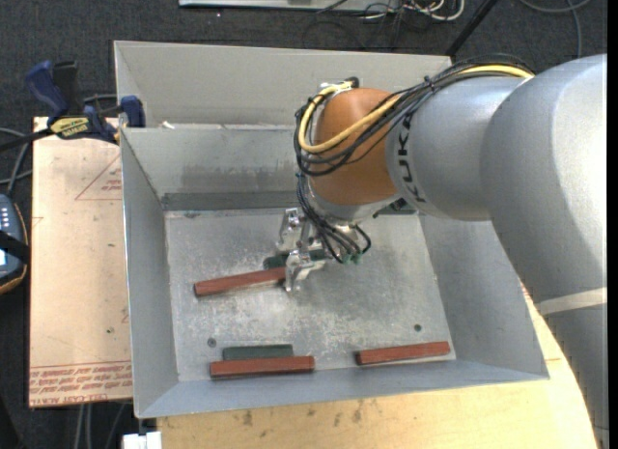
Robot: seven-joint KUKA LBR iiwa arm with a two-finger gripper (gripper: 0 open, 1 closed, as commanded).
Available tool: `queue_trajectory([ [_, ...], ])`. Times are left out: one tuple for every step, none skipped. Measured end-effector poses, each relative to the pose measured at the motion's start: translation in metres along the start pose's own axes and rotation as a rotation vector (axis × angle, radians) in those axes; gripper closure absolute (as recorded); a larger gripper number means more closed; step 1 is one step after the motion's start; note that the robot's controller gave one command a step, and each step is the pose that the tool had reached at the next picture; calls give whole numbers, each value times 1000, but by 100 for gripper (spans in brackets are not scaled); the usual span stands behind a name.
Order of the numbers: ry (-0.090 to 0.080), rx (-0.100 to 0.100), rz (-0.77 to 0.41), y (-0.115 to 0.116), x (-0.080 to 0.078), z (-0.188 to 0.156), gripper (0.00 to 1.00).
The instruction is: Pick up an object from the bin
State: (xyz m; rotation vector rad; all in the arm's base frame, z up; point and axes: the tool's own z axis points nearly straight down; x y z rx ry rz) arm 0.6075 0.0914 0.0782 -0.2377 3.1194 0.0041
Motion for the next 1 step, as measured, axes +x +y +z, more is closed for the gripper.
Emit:
queue_trajectory([
  [10,1,-36,11,1,-127,100],
])
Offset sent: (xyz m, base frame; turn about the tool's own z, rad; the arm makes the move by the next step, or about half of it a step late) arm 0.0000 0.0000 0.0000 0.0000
